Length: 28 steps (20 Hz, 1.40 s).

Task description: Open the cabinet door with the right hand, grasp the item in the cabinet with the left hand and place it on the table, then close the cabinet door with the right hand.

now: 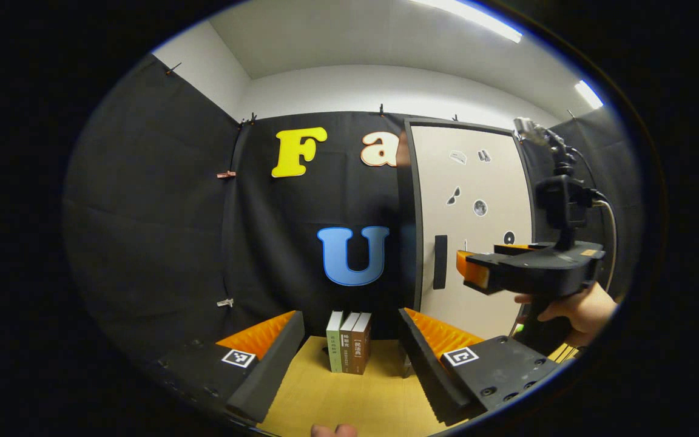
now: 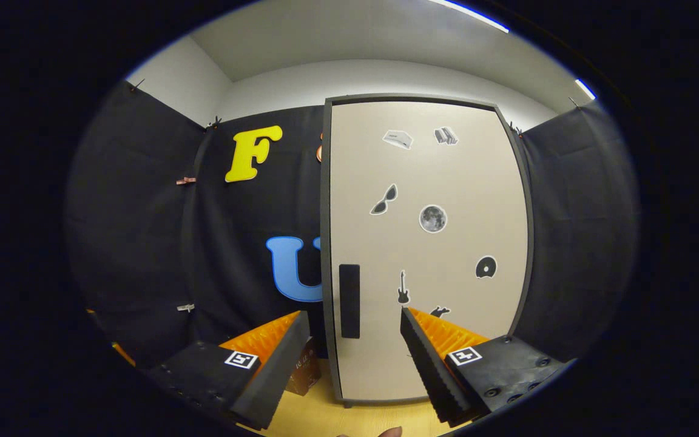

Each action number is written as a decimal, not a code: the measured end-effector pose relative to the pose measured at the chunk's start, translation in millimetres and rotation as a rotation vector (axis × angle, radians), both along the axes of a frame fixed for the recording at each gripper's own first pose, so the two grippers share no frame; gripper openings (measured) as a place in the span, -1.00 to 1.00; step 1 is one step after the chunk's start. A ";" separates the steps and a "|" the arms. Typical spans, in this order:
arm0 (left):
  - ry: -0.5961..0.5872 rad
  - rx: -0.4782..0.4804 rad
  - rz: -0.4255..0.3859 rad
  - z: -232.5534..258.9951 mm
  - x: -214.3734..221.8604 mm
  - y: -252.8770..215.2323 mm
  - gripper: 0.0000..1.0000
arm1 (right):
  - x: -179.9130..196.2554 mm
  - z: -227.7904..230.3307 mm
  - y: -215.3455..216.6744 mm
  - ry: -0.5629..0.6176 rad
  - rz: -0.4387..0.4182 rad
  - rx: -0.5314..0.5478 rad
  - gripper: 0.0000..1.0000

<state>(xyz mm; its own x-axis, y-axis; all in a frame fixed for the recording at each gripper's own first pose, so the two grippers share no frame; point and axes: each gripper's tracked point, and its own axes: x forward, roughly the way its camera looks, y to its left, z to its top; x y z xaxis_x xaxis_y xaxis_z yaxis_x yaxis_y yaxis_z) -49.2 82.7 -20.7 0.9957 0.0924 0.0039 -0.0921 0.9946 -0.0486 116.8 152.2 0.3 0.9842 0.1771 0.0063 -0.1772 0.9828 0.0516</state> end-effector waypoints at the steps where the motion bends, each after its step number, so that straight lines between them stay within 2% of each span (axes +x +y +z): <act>1: 0.004 0.004 0.007 -2.5 -1.7 2.5 0.93 | 13.0 -0.5 2.2 -0.007 -0.011 0.000 0.94; 6: 0.022 -0.051 0.012 -14.7 -7.9 8.9 0.93 | 63.0 -10.6 11.8 -0.033 -0.040 0.000 0.94; 11: 0.037 -0.078 0.017 -25.4 -6.5 20.9 0.93 | 90.8 -18.9 24.5 -0.054 -0.041 -0.009 0.94; 15: 0.048 -0.093 0.030 -32.6 -4.7 31.3 0.94 | 108.1 -33.5 25.5 -0.011 -0.073 -0.005 0.46; 16: 0.050 -0.090 0.034 -34.6 -4.8 33.2 0.94 | 110.5 -36.3 25.2 0.001 -0.077 0.007 0.10; 18: 0.056 -0.071 0.042 -37.2 -5.7 37.0 0.94 | 118.1 -42.6 28.0 0.038 -0.077 0.057 -0.26; 19: 0.059 -0.066 0.042 -37.5 -5.6 37.4 0.94 | 118.9 -46.0 24.8 0.058 -0.090 0.069 -0.10; 20: 0.060 -0.068 0.040 -38.1 -5.5 37.8 0.94 | 117.5 -41.8 24.5 0.042 -0.096 0.067 -0.29; 22: 0.062 -0.082 0.039 -37.8 -8.2 38.2 0.94 | 116.9 -42.6 26.1 0.021 -0.092 0.012 -0.29; 23: 0.060 -0.085 0.040 -36.8 -10.4 38.0 0.94 | 117.7 -43.9 26.4 0.018 -0.084 -0.008 -0.43; 25: 0.058 -0.072 0.044 -34.0 -14.8 38.2 0.94 | 116.2 -44.2 25.2 0.037 -0.057 0.013 -0.43; 26: 0.057 -0.065 0.047 -33.4 -16.6 39.1 0.94 | 116.1 -43.8 25.8 0.050 -0.041 0.027 -0.58; 28: 0.054 -0.068 0.046 -30.8 -19.9 36.0 0.94 | 112.6 -44.1 24.9 0.065 -0.022 0.031 -0.58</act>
